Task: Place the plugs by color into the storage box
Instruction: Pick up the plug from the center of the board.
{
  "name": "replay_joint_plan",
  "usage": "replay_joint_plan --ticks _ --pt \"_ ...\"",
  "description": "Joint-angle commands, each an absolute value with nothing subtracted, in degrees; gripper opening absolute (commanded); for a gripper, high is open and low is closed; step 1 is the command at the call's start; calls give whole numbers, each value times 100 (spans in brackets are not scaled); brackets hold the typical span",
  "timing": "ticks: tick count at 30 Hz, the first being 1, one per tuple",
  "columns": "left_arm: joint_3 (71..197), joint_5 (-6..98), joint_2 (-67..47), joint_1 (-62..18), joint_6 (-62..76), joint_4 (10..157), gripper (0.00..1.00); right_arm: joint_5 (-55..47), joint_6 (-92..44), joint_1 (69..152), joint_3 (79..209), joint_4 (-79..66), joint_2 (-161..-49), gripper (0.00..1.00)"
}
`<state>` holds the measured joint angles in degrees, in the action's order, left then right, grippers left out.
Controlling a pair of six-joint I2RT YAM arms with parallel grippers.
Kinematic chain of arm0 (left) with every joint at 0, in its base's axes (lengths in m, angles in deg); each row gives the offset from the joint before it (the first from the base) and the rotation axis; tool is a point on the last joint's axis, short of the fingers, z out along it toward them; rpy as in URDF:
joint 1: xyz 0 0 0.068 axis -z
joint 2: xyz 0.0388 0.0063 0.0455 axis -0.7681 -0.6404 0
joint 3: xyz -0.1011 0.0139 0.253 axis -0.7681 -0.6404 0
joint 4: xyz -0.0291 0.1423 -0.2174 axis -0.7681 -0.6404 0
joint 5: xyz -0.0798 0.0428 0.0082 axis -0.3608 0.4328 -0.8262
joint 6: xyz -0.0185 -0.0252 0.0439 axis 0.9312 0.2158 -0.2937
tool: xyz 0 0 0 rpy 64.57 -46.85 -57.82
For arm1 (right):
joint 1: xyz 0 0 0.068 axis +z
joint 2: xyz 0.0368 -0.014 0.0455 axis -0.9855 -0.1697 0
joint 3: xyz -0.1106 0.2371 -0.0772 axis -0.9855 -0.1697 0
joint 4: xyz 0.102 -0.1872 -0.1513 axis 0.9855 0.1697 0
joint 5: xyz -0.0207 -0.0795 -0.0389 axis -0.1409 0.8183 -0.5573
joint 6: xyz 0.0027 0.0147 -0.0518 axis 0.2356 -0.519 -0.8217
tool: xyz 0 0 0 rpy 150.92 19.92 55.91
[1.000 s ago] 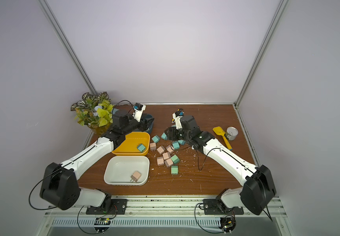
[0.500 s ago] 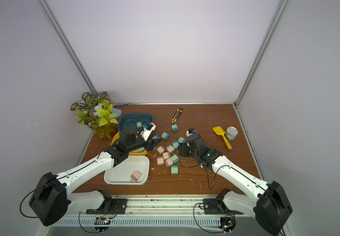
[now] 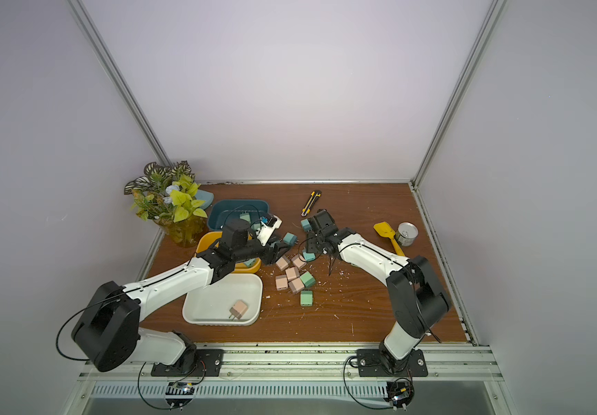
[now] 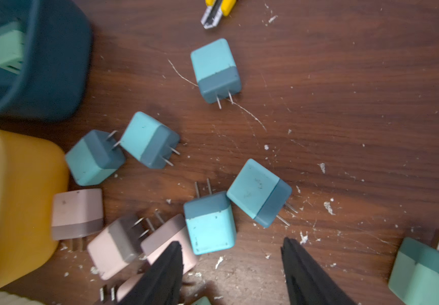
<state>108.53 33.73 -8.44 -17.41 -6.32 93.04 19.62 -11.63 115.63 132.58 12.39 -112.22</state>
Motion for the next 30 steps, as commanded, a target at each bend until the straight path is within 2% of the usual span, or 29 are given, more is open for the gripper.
replay_joint_plan --ticks 1,6,12,18,30 --pt "11300 3308 -1117 -1704 -398 9442 63 2161 -1245 11481 13441 1121 -11238 68" --pt "11710 2960 -1600 -1701 10 9615 60 2322 -1128 11353 13470 825 -11663 74" --pt "11521 2803 -1622 -1702 254 9795 60 2472 -1005 11352 13641 743 -12211 74" --pt "11491 2716 -1664 -1703 370 9830 61 2463 -951 11346 13366 301 -12272 74" --pt "11515 2568 -1698 -1711 510 9752 61 2277 -1055 11362 13126 274 -12230 64"
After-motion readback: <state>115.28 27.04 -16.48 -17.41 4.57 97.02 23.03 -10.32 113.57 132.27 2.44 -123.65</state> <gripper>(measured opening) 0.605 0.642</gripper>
